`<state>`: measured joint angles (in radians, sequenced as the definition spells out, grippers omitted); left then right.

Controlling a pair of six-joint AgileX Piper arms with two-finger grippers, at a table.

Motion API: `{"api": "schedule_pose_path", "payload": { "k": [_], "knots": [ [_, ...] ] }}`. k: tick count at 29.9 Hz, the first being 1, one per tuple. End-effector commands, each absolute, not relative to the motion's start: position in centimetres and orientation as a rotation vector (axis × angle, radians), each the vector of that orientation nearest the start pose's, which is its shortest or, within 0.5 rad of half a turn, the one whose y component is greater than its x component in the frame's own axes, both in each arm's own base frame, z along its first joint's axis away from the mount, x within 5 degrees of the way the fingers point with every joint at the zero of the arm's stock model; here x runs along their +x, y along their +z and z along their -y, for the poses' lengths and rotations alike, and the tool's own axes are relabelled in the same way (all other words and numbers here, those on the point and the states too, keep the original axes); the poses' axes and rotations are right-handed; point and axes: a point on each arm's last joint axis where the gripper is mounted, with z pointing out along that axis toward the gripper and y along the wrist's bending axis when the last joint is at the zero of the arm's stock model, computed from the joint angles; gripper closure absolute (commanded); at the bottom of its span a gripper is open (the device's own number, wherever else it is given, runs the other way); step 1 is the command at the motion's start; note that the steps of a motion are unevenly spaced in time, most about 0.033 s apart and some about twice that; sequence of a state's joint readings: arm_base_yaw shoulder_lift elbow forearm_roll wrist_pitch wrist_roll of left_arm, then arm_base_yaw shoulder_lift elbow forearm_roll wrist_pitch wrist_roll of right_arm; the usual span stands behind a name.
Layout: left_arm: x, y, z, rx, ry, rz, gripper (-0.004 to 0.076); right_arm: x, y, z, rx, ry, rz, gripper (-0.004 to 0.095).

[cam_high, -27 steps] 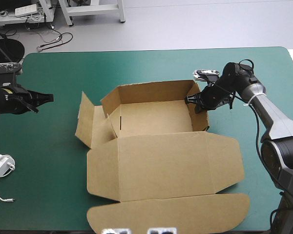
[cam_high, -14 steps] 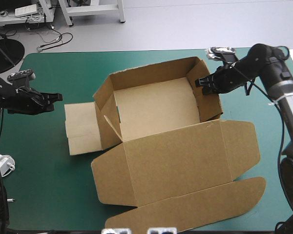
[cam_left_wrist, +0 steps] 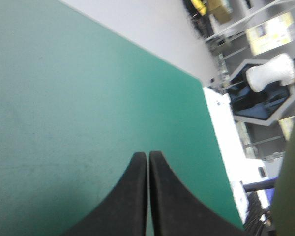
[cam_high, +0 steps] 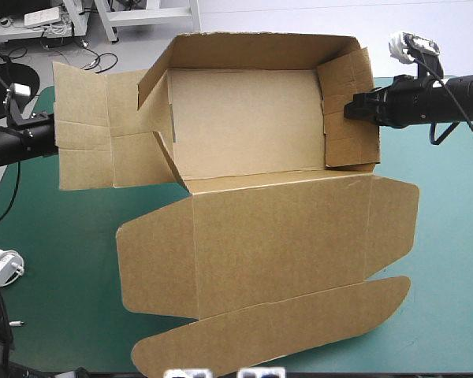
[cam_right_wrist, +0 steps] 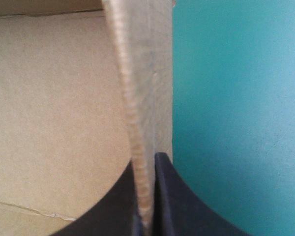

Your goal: Fold the box

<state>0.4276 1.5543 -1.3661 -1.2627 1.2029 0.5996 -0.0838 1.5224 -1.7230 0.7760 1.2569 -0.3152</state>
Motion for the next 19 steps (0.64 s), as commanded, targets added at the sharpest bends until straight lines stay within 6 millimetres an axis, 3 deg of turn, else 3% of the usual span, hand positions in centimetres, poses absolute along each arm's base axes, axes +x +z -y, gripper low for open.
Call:
{"api": "schedule_pose_path", "payload": {
  "k": [1,10,19],
  "knots": [
    [30.0,41.9,-3.7,-0.038,-1.311,-1.882,0.0724,29.5,47.6,-3.9,-0.245,0.869,-2.131,0.0927],
    [28.0,44.1,-0.3,0.096,-1.327,-1.861,0.0724,29.6,48.1,-4.0,-0.243,0.897,-2.073,0.0926],
    [26.7,45.2,1.7,0.171,-1.359,-1.84,0.0724,30.0,48.3,-3.7,-0.217,0.855,-2.04,0.0924]
  ]
}}
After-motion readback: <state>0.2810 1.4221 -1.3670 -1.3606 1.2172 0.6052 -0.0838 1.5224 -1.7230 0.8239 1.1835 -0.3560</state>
